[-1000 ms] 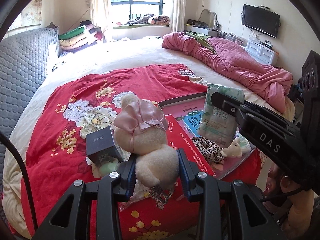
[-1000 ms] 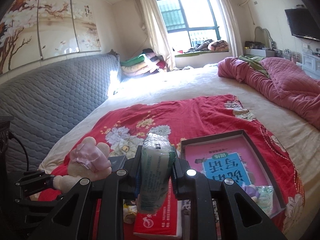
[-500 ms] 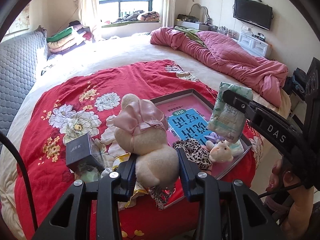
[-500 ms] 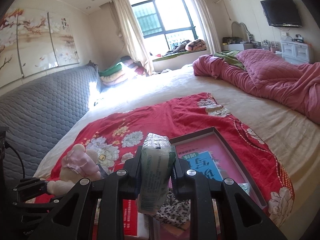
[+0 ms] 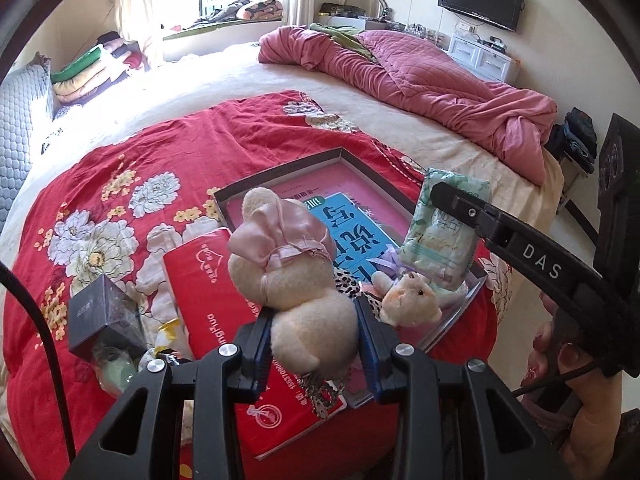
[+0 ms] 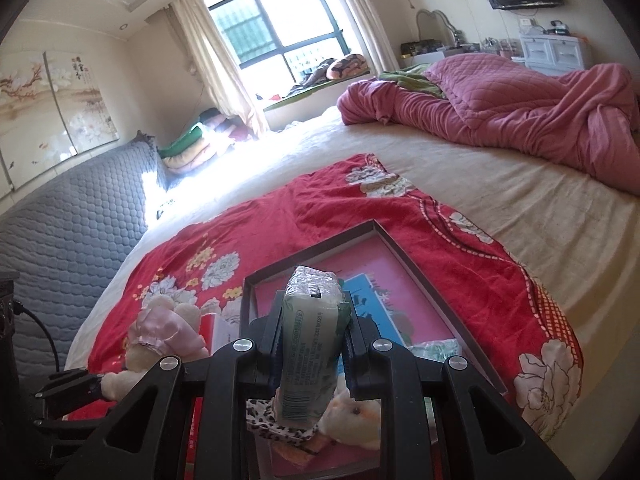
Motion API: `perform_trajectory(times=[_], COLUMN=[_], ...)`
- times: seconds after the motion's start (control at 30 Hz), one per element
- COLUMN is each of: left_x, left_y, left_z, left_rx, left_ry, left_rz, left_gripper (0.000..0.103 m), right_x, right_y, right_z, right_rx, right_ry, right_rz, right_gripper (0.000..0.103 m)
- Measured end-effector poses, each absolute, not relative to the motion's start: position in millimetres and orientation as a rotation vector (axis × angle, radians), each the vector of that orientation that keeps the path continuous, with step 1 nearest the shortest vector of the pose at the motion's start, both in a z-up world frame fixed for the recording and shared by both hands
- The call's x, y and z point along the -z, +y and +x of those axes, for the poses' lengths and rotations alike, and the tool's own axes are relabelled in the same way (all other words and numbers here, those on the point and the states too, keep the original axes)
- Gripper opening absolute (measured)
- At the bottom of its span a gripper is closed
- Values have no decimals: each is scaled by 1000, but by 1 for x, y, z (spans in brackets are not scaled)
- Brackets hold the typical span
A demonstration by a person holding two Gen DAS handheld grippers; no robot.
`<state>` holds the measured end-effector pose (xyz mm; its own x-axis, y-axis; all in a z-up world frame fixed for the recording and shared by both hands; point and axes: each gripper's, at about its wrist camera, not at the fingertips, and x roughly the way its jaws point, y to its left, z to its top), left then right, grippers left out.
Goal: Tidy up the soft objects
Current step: 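Lower the bunny with the left tool while the right tool lowers the wipes pack into the tray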
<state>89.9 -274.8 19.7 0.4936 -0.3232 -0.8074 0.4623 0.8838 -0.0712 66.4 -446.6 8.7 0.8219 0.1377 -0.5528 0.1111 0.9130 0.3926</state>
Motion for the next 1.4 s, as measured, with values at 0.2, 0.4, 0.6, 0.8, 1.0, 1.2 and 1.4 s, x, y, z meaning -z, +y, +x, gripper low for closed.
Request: perform_trajectory(times=[0.2,0.4,0.6,0.8,1.0,1.2,1.4], left_x=[-4,9,17,23,27,31,36], left_y=[-292,-302,-306,-307,-306,-307,-310], left_z=[103,111,115,120,122,124,127], left_rx=[510,523,526,525,525,525,530], left_ry=[990,1029,1047,1064,1074,1087,1103], left_rz=[164,163,173,168,163,161,165], left_gripper=[37,37,37,37,38,38,38], right_x=[7,26,37,39,44,49,53], right_y=[-455,-462,-464,-464,-466,-472,-478], right_z=[71,78,82,83,85,86,84], right_rx=[-12,-35,-34,-9,28,61,101], right_ry=[640,692,715,727,751,764,771], right_rz=[477,550,562,523,487,491,486], right_gripper=[24,24,24,26,28,33,36])
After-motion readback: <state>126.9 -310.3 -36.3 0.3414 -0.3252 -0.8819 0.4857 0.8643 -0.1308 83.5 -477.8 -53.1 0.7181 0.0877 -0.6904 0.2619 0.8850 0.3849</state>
